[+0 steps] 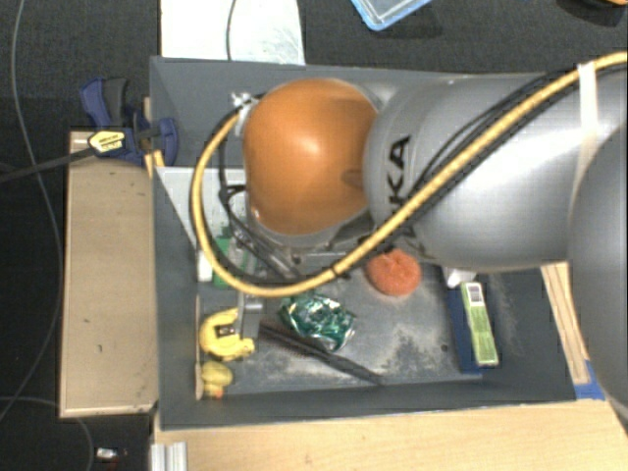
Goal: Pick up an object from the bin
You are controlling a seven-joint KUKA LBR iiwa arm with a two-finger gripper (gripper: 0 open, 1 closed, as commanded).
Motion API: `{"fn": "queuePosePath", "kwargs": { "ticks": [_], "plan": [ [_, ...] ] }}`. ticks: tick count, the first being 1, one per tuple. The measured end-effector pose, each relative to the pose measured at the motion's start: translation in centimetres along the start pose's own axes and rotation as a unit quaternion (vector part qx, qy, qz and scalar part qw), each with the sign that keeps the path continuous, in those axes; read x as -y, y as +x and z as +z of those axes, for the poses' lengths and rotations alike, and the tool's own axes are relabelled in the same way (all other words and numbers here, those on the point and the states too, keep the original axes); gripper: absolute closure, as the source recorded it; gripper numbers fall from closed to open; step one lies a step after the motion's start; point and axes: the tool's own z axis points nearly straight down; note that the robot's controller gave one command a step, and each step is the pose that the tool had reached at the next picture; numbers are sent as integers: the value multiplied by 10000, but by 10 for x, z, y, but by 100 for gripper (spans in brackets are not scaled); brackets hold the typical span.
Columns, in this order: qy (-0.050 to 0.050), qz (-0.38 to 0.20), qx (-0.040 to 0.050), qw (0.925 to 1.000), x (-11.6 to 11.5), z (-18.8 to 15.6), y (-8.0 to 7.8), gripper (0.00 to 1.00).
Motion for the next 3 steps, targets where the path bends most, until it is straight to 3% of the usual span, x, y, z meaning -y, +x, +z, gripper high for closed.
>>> {"fn": "queuePosePath", "kwargs": {
  "ticks": [1, 2, 3],
  "plan": [
    [-11, 32, 37, 10000, 2, -5, -2, 0],
    [-5, 44, 20, 10000, 5, -79, 16, 0],
    [-16, 50, 50, 10000, 8, -113, 15, 0]
  ]
}}
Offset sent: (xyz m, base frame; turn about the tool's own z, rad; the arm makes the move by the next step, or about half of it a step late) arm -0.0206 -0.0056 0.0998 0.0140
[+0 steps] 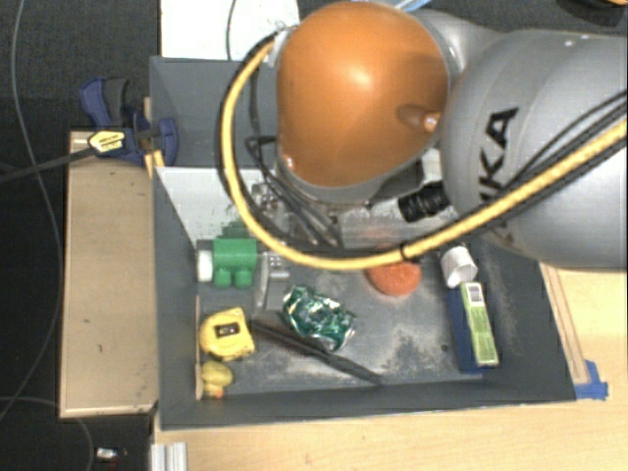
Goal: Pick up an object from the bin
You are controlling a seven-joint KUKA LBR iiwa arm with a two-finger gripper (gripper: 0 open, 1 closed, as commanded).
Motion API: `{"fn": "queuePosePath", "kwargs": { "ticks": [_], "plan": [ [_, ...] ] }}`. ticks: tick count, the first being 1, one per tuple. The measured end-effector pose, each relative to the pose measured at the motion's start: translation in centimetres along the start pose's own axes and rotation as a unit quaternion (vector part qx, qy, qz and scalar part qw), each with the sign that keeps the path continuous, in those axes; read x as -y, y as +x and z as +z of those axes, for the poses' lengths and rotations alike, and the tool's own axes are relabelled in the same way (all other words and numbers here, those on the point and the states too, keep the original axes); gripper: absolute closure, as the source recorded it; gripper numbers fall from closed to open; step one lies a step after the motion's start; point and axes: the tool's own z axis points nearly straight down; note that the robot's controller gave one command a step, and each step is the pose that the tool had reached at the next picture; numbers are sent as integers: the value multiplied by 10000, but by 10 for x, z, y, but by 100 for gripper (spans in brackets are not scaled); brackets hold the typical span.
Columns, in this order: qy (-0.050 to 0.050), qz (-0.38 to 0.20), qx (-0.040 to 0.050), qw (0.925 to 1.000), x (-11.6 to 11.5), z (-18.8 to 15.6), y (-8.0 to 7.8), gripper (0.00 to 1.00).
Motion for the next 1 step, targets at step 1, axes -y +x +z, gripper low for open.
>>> {"fn": "queuePosePath", "kwargs": {
  "ticks": [1],
  "plan": [
    [-4, 102, 3, 9999, 0, -45, 4, 0]
  ]
}}
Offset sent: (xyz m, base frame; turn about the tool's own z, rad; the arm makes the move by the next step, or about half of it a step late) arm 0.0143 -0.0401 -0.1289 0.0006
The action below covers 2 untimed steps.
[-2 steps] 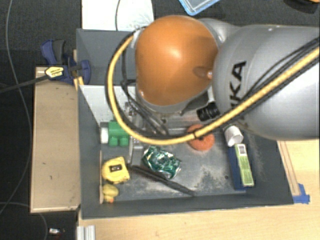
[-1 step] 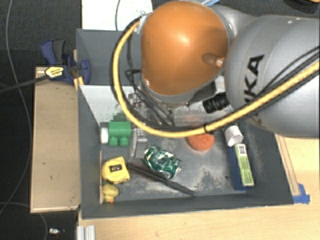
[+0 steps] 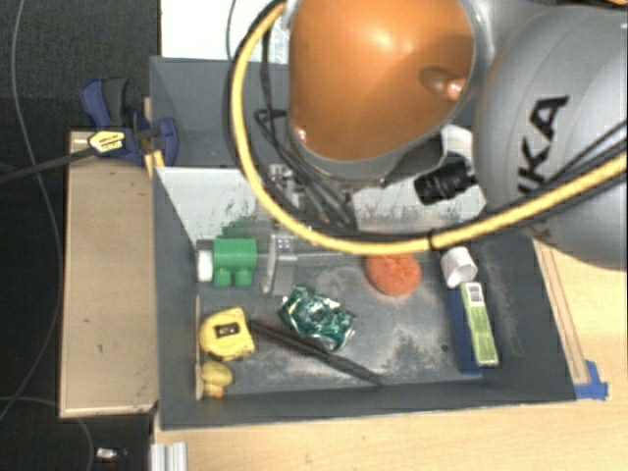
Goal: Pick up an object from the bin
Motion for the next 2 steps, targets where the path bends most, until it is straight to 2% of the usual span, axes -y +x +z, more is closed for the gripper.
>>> {"fn": "queuePosePath", "kwargs": {
  "ticks": [1, 2],
  "plan": [
    [-13, -21, 26, 10000, 13, 44, -7, 0],
    [-47, 498, 79, 9987, 46, 120, 7, 0]
  ]
}}
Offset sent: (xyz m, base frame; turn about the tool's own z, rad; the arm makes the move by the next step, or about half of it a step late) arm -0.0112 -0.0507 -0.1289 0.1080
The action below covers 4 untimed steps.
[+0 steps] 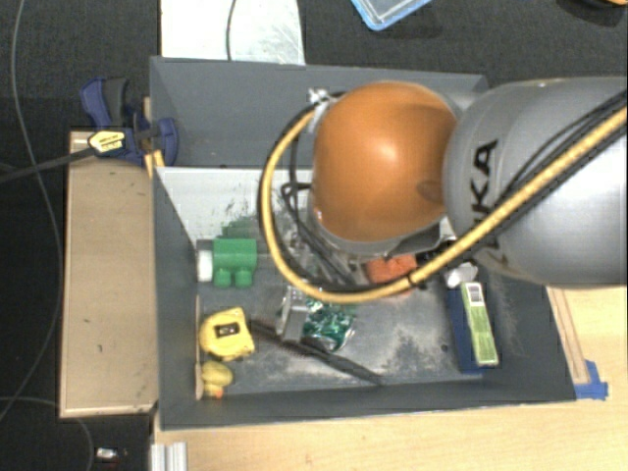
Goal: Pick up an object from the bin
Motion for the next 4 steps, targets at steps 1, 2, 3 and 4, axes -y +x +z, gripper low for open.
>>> {"fn": "queuePosePath", "kwargs": {
  "ticks": [1, 2, 3, 4],
  "plan": [
    [22, 190, -29, 9998, 57, 45, -8, 0],
    [-1, 335, 2, 9994, 62, 115, -9, 0],
    [27, -31, -45, 10000, 61, 84, -9, 0],
    [1, -32, 11, 10000, 63, 65, -12, 0]
  ]
}}
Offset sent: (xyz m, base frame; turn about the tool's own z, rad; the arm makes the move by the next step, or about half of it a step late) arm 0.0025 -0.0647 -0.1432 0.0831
